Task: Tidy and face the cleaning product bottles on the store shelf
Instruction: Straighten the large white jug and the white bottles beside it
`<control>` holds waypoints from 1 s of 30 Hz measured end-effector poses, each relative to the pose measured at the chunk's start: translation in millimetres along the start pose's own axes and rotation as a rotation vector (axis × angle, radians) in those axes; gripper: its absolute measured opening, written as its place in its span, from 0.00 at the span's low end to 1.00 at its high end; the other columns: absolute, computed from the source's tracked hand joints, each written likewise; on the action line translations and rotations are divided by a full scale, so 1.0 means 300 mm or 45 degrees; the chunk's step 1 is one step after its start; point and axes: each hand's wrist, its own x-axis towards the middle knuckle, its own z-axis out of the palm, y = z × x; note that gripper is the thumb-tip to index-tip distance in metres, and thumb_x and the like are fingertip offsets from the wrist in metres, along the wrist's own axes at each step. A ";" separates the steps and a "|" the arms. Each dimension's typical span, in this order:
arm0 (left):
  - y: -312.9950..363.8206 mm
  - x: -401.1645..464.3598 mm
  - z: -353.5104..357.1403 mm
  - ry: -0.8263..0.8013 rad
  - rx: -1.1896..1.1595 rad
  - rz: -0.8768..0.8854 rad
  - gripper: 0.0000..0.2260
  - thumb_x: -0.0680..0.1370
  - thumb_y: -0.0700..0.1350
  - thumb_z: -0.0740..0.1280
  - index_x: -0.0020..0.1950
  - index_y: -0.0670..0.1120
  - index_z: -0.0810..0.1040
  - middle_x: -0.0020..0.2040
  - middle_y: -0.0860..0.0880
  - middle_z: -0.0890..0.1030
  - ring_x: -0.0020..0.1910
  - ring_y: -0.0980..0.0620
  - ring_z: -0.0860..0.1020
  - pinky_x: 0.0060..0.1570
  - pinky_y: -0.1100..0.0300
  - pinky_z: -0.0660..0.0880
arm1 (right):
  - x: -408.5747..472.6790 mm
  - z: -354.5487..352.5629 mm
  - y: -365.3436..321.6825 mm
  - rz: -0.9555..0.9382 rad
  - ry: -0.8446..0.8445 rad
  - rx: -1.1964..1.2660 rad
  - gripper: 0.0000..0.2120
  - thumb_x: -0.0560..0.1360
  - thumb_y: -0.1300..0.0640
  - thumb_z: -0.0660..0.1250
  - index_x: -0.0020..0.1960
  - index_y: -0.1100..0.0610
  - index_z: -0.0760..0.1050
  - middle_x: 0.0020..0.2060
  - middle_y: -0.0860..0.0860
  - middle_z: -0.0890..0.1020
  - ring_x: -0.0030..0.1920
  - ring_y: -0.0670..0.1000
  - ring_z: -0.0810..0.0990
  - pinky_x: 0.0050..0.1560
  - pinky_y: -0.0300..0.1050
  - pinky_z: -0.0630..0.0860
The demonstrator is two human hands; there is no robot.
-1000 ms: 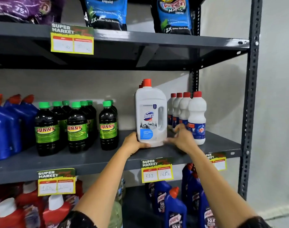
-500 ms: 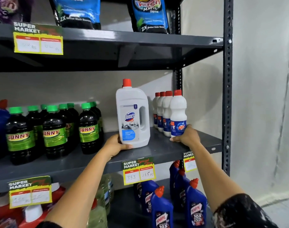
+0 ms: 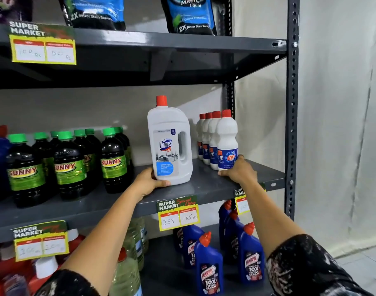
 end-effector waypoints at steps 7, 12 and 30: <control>0.005 -0.008 0.001 0.003 -0.006 -0.004 0.28 0.65 0.41 0.78 0.63 0.45 0.74 0.63 0.45 0.79 0.61 0.47 0.77 0.64 0.51 0.71 | 0.005 -0.003 -0.001 0.015 -0.035 0.002 0.42 0.63 0.42 0.75 0.68 0.57 0.61 0.65 0.57 0.75 0.65 0.60 0.73 0.66 0.60 0.69; 0.014 -0.017 0.003 0.003 0.019 -0.007 0.28 0.66 0.41 0.78 0.64 0.44 0.73 0.64 0.45 0.78 0.62 0.47 0.76 0.65 0.51 0.70 | -0.004 0.000 0.001 0.021 0.062 0.038 0.45 0.61 0.40 0.76 0.67 0.59 0.59 0.64 0.58 0.74 0.64 0.61 0.74 0.63 0.59 0.72; 0.020 -0.022 0.015 -0.032 0.156 0.040 0.27 0.70 0.45 0.75 0.66 0.46 0.71 0.67 0.46 0.76 0.62 0.50 0.75 0.63 0.55 0.70 | -0.009 0.013 0.010 -0.030 0.044 -0.085 0.42 0.63 0.39 0.74 0.66 0.56 0.59 0.62 0.57 0.77 0.62 0.61 0.76 0.61 0.59 0.73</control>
